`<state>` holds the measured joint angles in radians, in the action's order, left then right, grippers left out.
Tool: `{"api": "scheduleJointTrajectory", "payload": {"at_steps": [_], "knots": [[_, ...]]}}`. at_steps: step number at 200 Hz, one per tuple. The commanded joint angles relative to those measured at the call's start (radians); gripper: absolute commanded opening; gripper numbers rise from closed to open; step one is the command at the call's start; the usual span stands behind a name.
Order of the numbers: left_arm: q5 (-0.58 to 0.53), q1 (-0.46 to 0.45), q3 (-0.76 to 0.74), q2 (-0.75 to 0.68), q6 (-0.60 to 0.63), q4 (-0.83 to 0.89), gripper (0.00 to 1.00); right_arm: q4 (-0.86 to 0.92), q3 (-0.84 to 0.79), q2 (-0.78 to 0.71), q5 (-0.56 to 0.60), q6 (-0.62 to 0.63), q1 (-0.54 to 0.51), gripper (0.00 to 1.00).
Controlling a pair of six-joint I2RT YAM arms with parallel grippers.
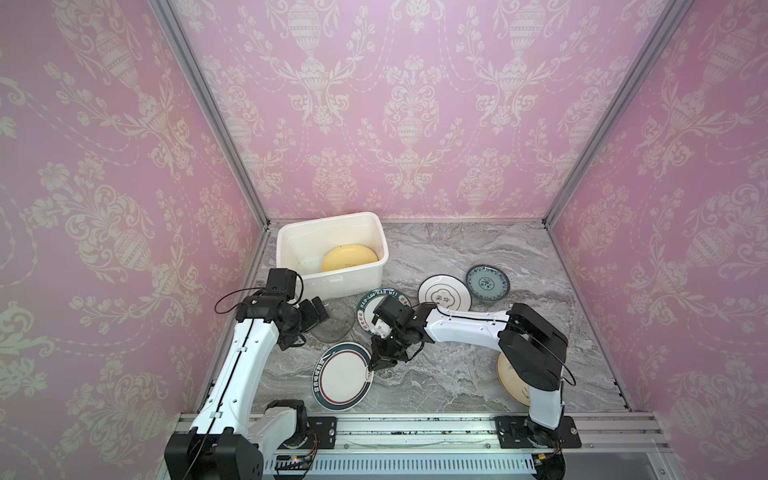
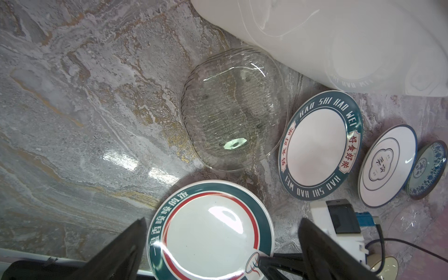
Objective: Place the plates into the plastic bin on the countertop
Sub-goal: 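Pinch the plate rims with both grippers and tilt it upright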
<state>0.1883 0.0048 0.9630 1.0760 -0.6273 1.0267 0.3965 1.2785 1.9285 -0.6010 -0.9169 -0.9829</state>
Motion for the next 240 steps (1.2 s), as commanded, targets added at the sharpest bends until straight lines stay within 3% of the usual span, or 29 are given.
{"api": "scheduleJointTrajectory", "payload": {"at_steps": [1, 50, 108, 148, 240], "knots": [[0.029, -0.009, 0.032, 0.011, -0.012, -0.002, 0.99, 0.11, -0.016, -0.054, 0.017, 0.088, 0.008, 0.0], [0.109, -0.025, 0.031, 0.021, -0.005, -0.055, 0.99, 0.16, -0.091, -0.153, 0.049, 0.129, 0.053, 0.0], [0.317, -0.12, -0.023, 0.053, 0.041, -0.217, 0.99, 0.174, -0.208, -0.255, 0.004, 0.212, 0.136, 0.0], [0.353, -0.228, 0.014, 0.118, 0.128, -0.152, 0.99, 0.171, -0.287, -0.337, -0.032, 0.254, 0.2, 0.0], [0.506, -0.237, -0.011, 0.159, 0.233, -0.023, 0.99, 0.001, -0.459, -0.531, -0.169, 0.192, 0.347, 0.0]]}}
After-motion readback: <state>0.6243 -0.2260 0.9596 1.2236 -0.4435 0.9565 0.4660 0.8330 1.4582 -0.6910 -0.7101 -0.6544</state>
